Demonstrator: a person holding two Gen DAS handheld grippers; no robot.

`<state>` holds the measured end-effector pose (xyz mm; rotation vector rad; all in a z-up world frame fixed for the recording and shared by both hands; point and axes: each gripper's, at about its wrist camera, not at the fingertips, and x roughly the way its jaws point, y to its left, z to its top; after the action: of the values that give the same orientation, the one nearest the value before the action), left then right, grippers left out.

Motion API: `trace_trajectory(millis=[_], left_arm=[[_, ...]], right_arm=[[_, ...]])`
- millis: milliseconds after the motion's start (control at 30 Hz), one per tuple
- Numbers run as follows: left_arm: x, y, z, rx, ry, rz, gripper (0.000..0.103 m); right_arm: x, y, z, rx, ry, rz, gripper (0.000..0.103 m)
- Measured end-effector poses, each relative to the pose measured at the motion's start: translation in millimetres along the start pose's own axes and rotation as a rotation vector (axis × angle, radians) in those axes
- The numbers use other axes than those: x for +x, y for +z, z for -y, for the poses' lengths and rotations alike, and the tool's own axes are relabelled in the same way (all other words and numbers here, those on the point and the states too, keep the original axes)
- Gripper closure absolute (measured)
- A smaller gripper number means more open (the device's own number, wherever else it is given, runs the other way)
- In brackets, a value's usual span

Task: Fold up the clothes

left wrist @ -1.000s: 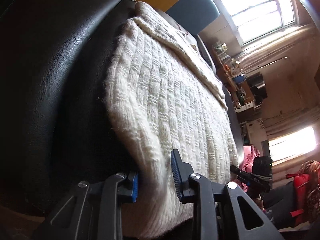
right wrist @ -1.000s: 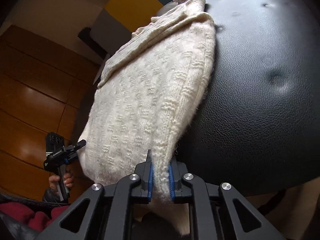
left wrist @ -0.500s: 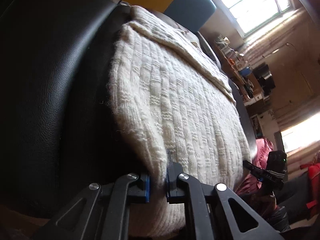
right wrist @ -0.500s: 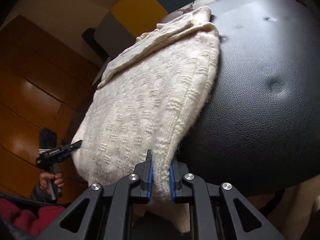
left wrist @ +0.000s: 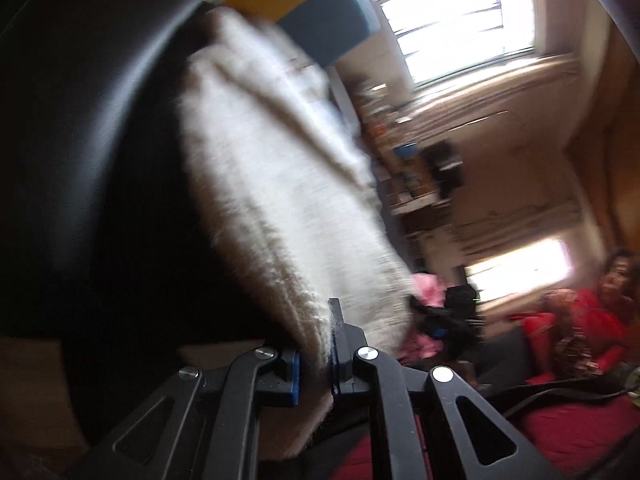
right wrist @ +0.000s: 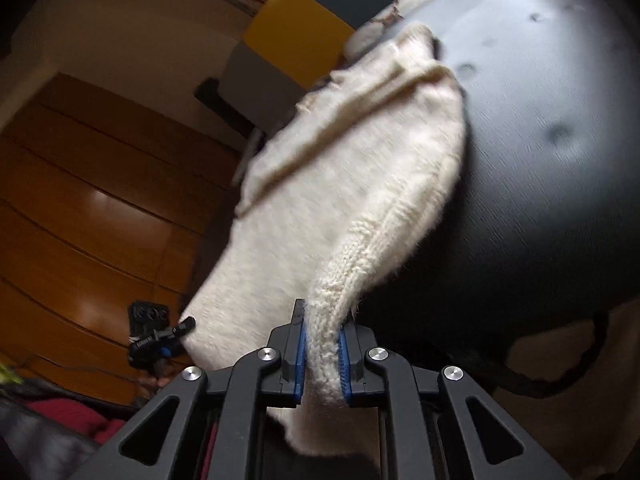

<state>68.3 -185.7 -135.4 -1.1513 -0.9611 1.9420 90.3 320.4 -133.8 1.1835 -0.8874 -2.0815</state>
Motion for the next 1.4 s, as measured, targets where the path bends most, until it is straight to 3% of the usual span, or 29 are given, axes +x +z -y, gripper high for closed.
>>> trace_trajectory(millis=[167,267,400,567,633,733,867,1000,1067,1167,1233,1300,1400], left_arm=[[-1.1,48.5,16.6,0.039,-0.068,0.094,0.094],[7.4,93.5,20.1,0.038,-0.099,0.159,0.094],[30.5,157.8,19.3,0.030,-0.128,0.224,0.094],[91.5,243.5,-30.1,-0.097,-0.039,0.251,0.094],[120.3,261.4,-65.2,-0.185,0.018,0.207,0.094],[142.7,260.4,-102.6,-0.239,0.069,0.155,0.095],[125.4,234.1,-95.1,-0.193,0.102,0.126,0.096],[109.2,201.4,-87.9,-0.213,0.118,0.110,0.096],[102.6,186.9,-81.8,-0.229,0.119,0.114,0.095],[90.4,174.1,-70.1,-0.248,0.070,0.112,0.092],[85.8,169.5,-67.4,-0.267,0.061,0.114,0.087],[82.1,164.4,-65.3,-0.281,0.050,0.108,0.086],[75.7,157.1,-64.4,-0.302,-0.012,0.104,0.086]], right_arm=[[4.9,46.9,-9.2,0.004,0.056,0.054,0.089],[8.1,75.3,-14.7,0.006,0.090,0.087,0.089],[42.2,138.9,-12.3,0.001,0.069,0.115,0.089],[102.0,213.3,30.7,0.098,-0.013,0.102,0.089],[131.7,229.7,59.3,0.174,-0.056,0.052,0.092],[136.5,224.2,72.2,0.174,-0.010,0.043,0.092],[122.8,192.5,69.8,0.154,0.039,0.022,0.092],[107.0,156.6,63.4,0.179,0.078,0.000,0.092],[101.0,146.8,58.2,0.195,0.090,-0.007,0.087],[92.5,138.3,47.7,0.220,0.109,-0.026,0.070],[85.1,134.0,37.1,0.204,0.137,-0.031,0.038],[82.0,129.6,25.3,0.169,0.145,-0.050,0.026],[82.9,121.8,12.1,0.151,0.193,-0.095,0.024]])
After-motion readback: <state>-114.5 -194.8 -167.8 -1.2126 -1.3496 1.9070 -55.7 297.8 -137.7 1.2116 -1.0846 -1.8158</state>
